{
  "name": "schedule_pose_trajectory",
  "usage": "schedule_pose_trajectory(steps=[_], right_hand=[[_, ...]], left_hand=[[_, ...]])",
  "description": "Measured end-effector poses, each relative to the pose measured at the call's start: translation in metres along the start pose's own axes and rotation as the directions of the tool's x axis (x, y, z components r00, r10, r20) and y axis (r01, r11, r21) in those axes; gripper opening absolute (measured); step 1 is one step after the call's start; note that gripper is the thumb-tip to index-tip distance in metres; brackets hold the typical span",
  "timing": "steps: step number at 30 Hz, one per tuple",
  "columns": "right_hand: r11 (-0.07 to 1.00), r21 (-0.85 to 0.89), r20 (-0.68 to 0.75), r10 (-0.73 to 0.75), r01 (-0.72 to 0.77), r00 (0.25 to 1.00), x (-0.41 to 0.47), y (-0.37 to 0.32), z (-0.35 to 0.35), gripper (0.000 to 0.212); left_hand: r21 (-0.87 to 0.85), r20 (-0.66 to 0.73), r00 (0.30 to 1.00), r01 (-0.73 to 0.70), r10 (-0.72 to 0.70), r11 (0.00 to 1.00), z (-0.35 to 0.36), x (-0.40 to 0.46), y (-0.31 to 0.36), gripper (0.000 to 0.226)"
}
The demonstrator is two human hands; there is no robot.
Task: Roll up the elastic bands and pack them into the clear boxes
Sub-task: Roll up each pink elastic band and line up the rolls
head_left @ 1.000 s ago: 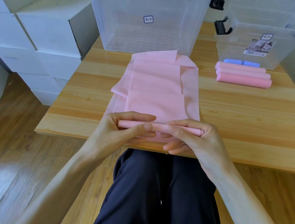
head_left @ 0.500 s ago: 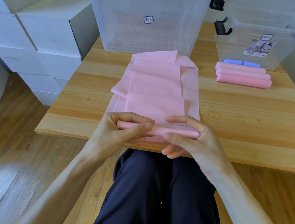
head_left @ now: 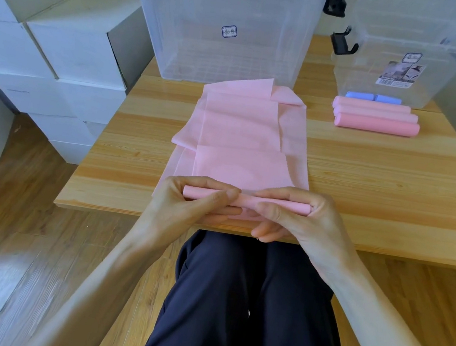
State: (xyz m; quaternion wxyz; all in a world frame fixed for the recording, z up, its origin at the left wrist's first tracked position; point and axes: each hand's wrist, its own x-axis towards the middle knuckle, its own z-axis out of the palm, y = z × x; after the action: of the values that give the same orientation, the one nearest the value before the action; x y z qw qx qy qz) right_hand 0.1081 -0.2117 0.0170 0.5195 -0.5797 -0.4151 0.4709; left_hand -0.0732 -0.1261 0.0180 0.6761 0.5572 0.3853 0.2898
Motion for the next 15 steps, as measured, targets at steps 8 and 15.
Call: schedule_pose_trajectory(steps=[8,15], right_hand=[[0.997,0.023,-0.018,0.072,-0.072,0.997,0.0010,-0.0004,-0.0005,0.030],[0.999,0.002,0.009,0.043,-0.043,0.999,0.0004,-0.0020,-0.0040,0.019]], left_hand=[[-0.058,0.122,0.989,0.089,-0.082,0.994,-0.0059,-0.0005,0.0024,0.026],[0.025,0.126,0.990,0.064,-0.066,0.998,-0.0067,0.0014,0.0027,0.034]])
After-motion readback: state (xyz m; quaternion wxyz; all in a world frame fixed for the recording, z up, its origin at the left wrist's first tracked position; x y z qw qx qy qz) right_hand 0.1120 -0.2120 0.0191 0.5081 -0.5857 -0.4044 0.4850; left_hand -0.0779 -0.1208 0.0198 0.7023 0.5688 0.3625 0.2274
